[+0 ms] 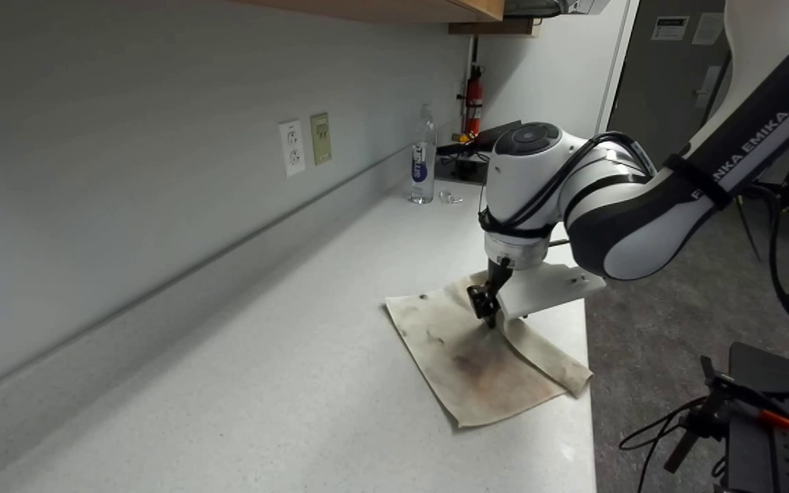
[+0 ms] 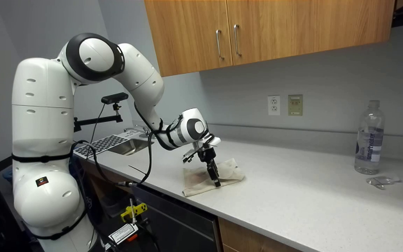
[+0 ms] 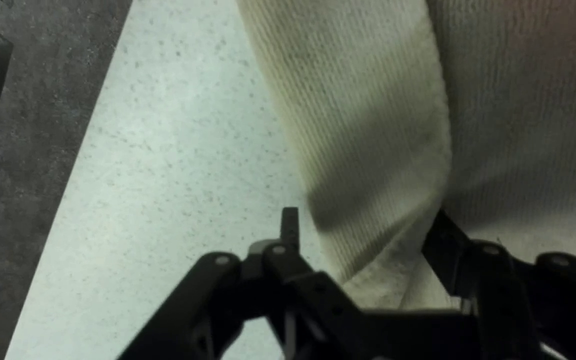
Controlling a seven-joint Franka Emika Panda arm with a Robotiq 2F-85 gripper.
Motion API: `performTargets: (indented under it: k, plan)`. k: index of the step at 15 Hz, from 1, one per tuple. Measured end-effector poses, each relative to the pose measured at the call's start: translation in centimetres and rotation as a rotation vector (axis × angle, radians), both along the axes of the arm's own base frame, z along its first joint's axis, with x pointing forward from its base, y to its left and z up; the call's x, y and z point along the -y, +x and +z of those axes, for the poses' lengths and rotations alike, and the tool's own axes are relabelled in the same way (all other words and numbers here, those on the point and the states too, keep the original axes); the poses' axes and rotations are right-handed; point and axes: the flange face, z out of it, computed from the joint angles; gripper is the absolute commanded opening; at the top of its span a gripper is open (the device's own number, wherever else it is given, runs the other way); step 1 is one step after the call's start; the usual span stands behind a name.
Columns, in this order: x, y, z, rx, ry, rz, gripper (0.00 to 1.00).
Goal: Unfold the white towel
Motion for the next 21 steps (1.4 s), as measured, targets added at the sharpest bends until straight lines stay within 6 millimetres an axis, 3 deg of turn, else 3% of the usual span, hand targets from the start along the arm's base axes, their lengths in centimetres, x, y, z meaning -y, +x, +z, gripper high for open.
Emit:
performTargets:
  k: [1,3,7,8,9,12,14,17,18,21]
  plan:
    - [-0.01,0.01,0.02,0.001,0.001,0.0,0.73]
    - [-0.05,0.02,0.07,0.002,0.001,0.001,0.73]
    - [0.06,0.0,0.03,0.001,0.0,0.0,1.0]
    - [0.13,-0.03,0.0,0.0,-0.001,0.001,1.0]
    - [0.21,-0.07,-0.04,-0.002,-0.001,0.001,0.92]
    - [0.27,-0.18,-0.15,-0.005,-0.003,0.001,0.98]
    - [0.13,-0.23,-0.15,-0.006,-0.003,0.005,0.9]
    - [0.06,-0.25,0.08,-0.004,-0.005,0.01,0.94]
    - [0.06,-0.26,0.19,-0.003,-0.006,0.011,0.76]
    - [0.11,-0.38,0.49,0.0,-0.006,0.013,0.61]
